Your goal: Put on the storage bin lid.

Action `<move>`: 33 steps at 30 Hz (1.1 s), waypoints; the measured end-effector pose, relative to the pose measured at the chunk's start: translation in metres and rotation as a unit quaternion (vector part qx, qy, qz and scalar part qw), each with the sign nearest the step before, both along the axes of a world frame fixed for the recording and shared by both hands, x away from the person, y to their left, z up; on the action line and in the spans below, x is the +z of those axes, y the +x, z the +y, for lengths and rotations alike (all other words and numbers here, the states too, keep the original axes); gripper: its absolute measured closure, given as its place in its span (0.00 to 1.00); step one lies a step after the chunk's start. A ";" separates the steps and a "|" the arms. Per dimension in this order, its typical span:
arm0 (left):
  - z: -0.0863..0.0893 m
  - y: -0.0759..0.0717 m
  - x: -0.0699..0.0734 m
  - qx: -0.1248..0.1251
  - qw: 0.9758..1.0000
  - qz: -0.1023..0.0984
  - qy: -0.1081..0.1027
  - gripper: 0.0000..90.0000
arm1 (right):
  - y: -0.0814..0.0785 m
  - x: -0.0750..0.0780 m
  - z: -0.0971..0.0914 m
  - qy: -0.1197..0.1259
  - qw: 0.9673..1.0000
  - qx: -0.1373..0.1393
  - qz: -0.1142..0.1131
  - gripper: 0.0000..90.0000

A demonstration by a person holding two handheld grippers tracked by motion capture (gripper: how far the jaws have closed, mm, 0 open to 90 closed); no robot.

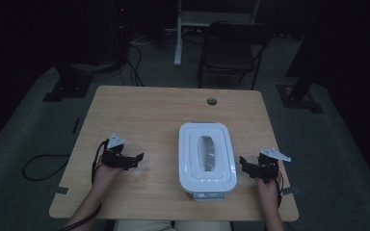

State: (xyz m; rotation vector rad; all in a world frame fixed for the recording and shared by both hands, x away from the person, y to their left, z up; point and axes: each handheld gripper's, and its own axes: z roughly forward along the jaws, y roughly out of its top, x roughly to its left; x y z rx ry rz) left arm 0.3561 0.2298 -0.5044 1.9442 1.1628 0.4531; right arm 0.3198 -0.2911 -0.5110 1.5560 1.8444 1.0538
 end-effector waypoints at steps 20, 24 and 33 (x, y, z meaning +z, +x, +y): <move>0.050 -0.016 -0.004 0.072 0.997 0.008 -0.007 0.01 | -0.020 -0.003 -0.024 0.007 0.999 -0.046 -0.005 0.14; 0.059 -0.021 -0.003 0.084 0.996 0.010 -0.006 0.01 | -0.022 -0.006 -0.027 0.002 0.999 -0.050 0.002 0.14; 0.079 -0.026 -0.006 0.141 0.989 0.034 0.007 0.01 | -0.021 -0.014 -0.027 -0.022 0.998 -0.058 0.027 0.14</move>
